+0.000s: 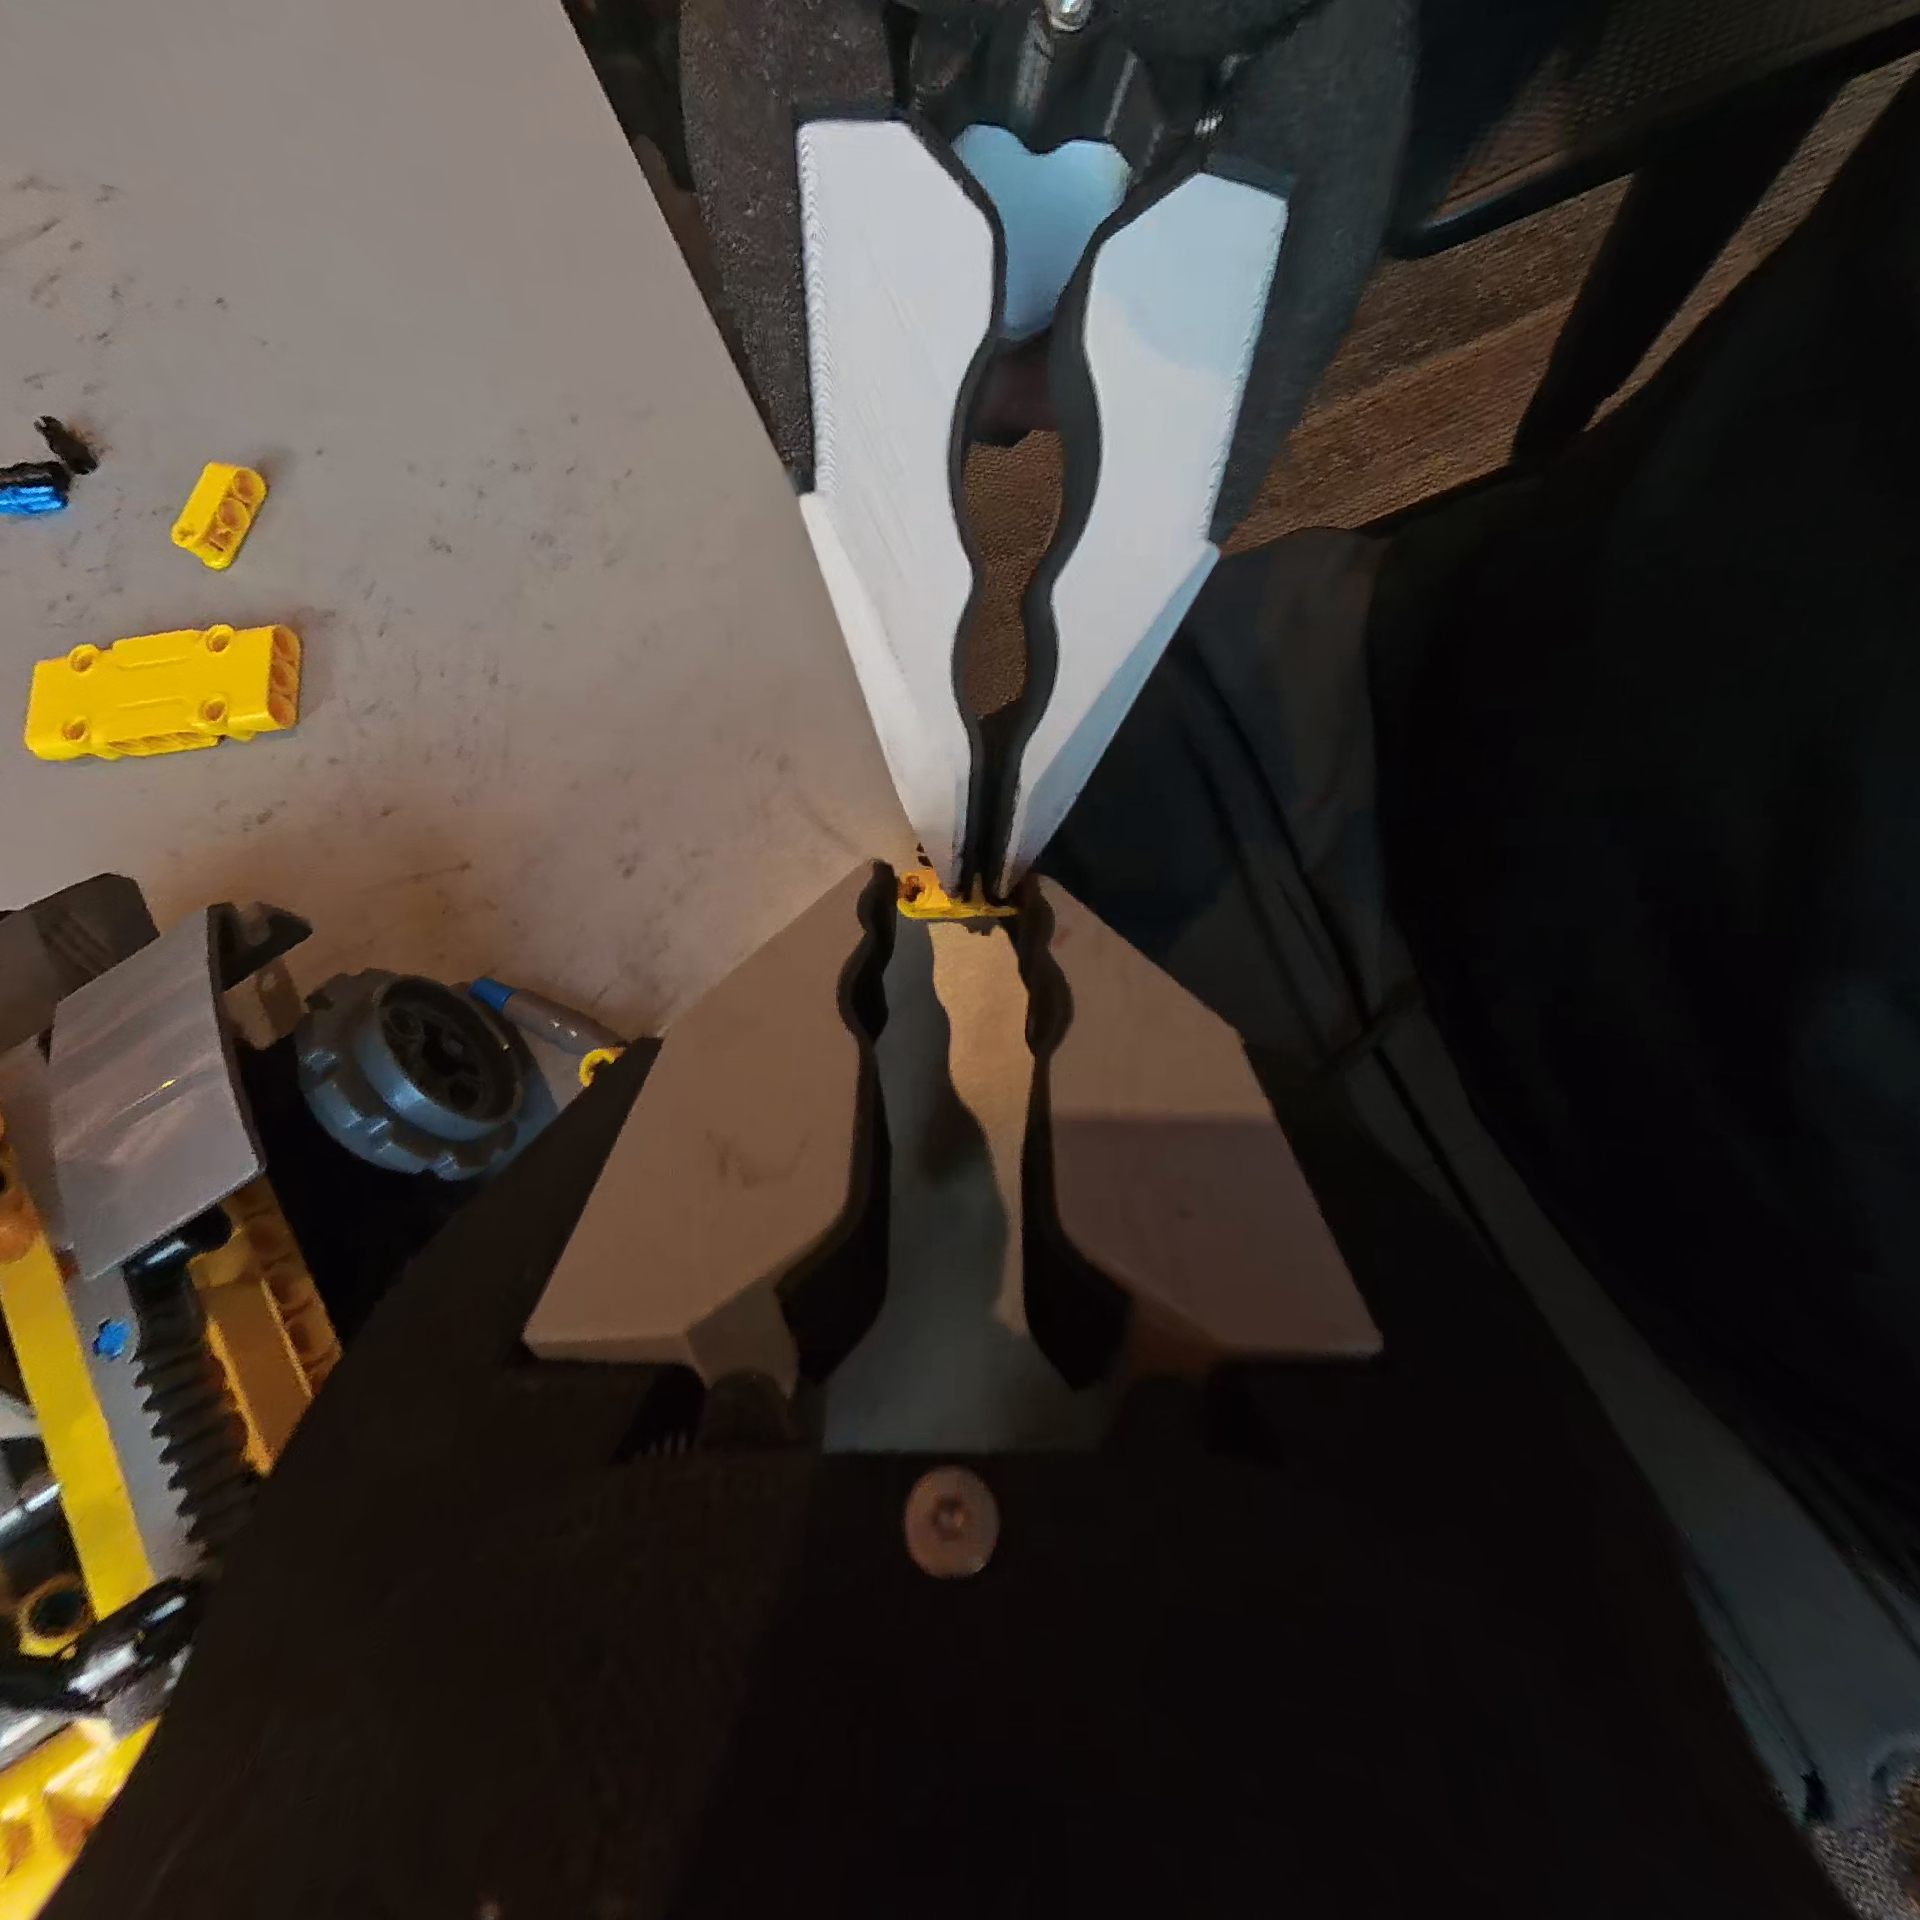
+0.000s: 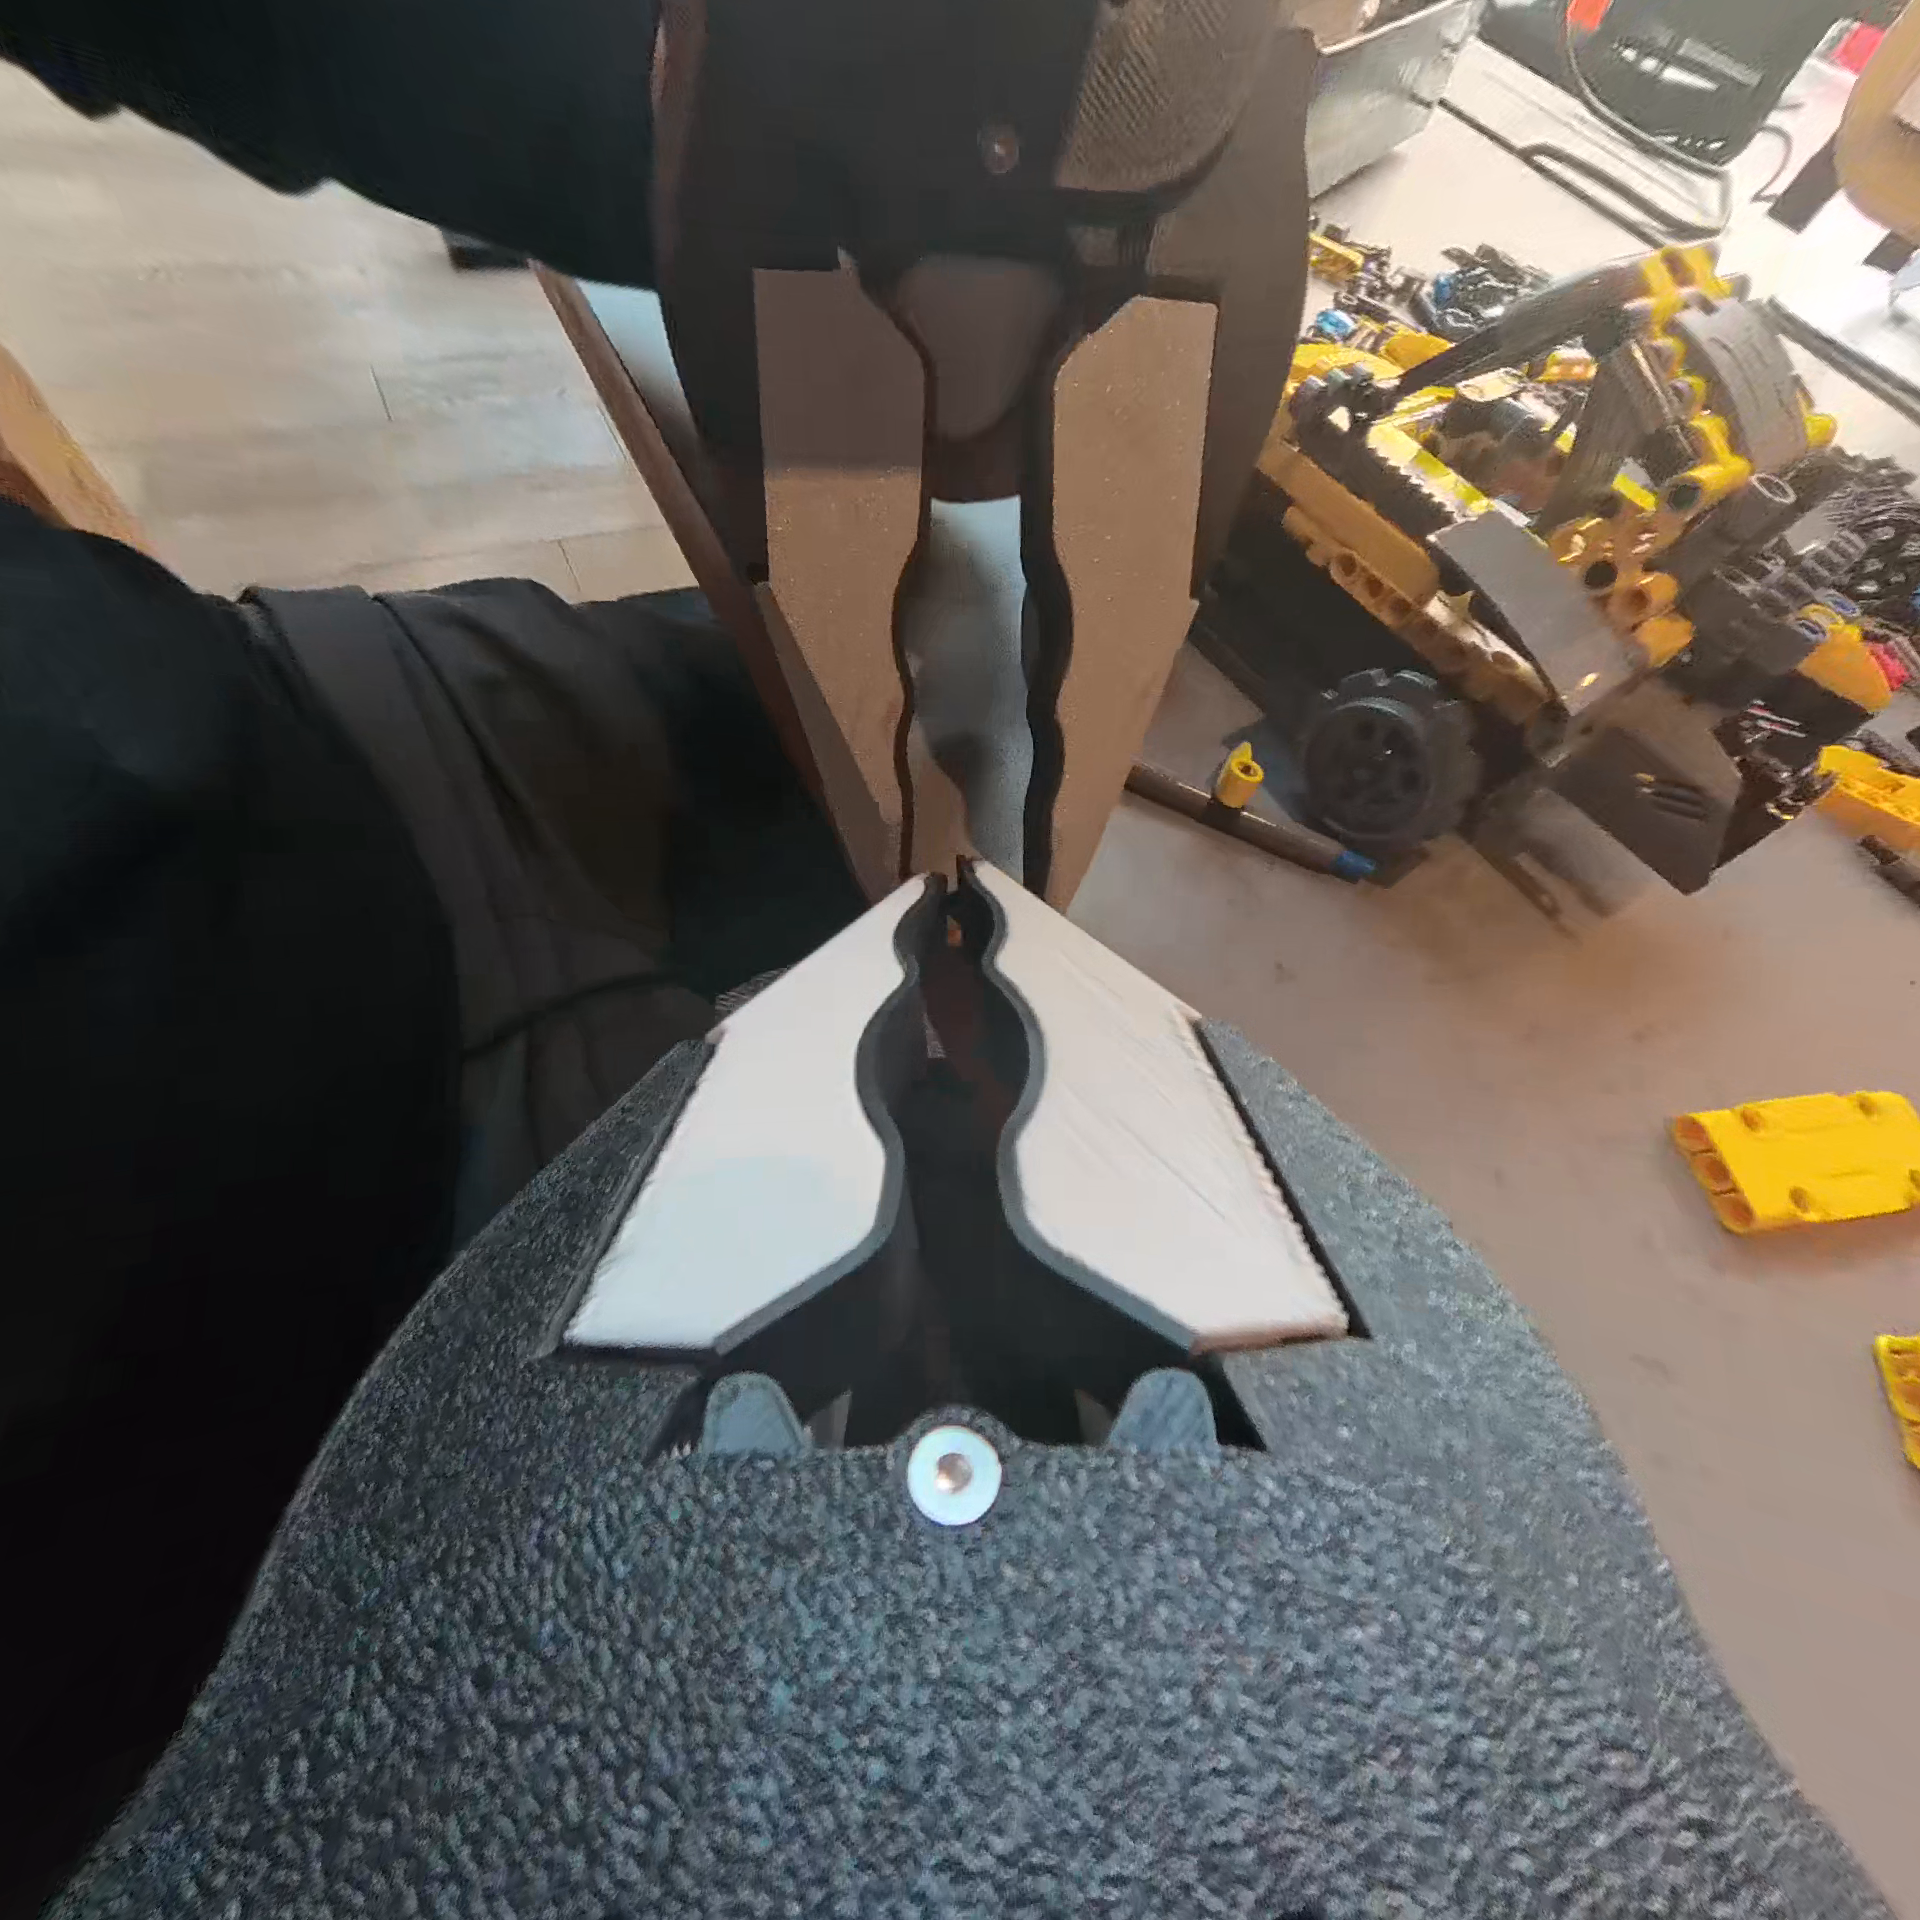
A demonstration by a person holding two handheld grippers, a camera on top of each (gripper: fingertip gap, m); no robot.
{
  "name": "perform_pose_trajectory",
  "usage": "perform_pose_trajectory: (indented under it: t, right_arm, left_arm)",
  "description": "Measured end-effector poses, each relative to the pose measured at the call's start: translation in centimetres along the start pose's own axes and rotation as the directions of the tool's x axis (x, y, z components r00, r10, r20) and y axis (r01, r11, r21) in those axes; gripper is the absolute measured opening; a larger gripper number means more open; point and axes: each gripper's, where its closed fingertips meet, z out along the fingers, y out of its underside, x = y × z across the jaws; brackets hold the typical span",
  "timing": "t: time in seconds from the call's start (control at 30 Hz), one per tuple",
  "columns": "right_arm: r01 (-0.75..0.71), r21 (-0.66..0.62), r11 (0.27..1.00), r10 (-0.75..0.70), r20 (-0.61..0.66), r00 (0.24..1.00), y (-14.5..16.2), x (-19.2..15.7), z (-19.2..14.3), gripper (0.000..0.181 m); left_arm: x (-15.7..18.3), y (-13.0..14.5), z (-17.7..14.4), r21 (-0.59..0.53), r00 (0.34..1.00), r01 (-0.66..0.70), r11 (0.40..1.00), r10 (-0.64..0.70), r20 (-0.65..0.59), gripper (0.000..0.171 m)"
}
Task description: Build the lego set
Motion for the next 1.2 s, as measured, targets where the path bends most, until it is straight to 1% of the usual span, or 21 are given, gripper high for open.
perform_pose_trajectory:
  t: [0.1,0.2,0.3,0.4,0.47,0.53,0.6,0.67,0.73,0.8,1.0,1.1,1.2]
  right_arm:
    - [0.042,0.023,0.999,-0.041,-0.041,0.998,0.1,0.4,-0.2,0.003]
    - [0.051,0.049,0.997,-0.047,-0.075,0.996,0.5,1.0,-0.8,0.004]
    - [0.013,0.097,0.995,-0.006,-0.064,0.998,0.7,1.3,-1.3,0.003]
    - [-0.113,0.116,0.987,0.118,-0.035,0.992,0.6,2.3,-1.4,0.003]
    - [-0.23,0.169,0.958,0.232,0.008,0.973,-0.2,3.0,-1.8,0.003]
    - [-0.339,0.192,0.921,0.334,0.059,0.941,-0.5,3.6,-2.0,0.003]
    - [-0.461,0.204,0.864,0.437,0.154,0.886,-0.8,3.4,-2.2,0.004]
    - [-0.576,0.206,0.791,0.518,0.278,0.809,-1.5,2.7,-2.4,0.004]
    - [-0.648,0.202,0.734,0.57,0.335,0.75,-1.7,2.7,-2.4,0.004]
    - [-0.661,0.212,0.72,0.585,0.328,0.742,-1.5,3.2,-2.4,0.003]
    - [-0.651,0.235,0.722,0.587,0.291,0.756,-1.5,3.7,-2.4,0.004]
    - [-0.637,0.265,0.724,0.575,0.279,0.769,-1.9,3.7,-2.6,0.003]
    - [-0.636,0.279,0.72,0.573,0.279,0.771,-2.2,3.8,-2.6,0.004]
  left_arm:
    - [-0.2,0.1,0.0,-0.004,1.0,-0.002,1.0,0.002,0.019,0.021]
    - [-0.2,0.1,-0.1,0.001,1.0,0.003,1.0,-0.003,0.023,0.021]
    - [-0.7,0.2,-0.2,0.015,0.999,0.024,1.0,-0.024,0.043,0.021]
    - [-1.3,0.2,-0.2,0.031,0.996,0.064,0.997,-0.065,0.064,0.021]
    - [-1.7,0.2,-0.1,0.028,0.992,0.096,0.995,-0.098,0.084,0.021]
    - [-1.9,0.2,-0.1,0.023,0.988,0.104,0.994,-0.106,0.109,0.022]
    - [-1.9,0.2,-0.1,0.025,0.986,0.101,0.995,-0.103,0.133,0.021]
    - [-1.9,0.3,-0.1,0.034,0.982,0.12,0.992,-0.124,0.142,0.021]
    - [-2.0,0.4,-0.2,0.045,0.978,0.147,0.988,-0.152,0.142,0.022]
    - [-2.0,0.5,-0.3,0.049,0.975,0.162,0.986,-0.167,0.144,0.023]
    - [-2.0,0.8,-0.6,0.046,0.974,0.165,0.985,-0.17,0.152,0.024]
    - [-1.9,0.7,-0.7,0.03,0.972,0.16,0.987,-0.163,0.17,0.024]
    - [-2.3,0.1,-1.0,0.03,0.96,0.173,0.985,-0.175,0.217,0.023]
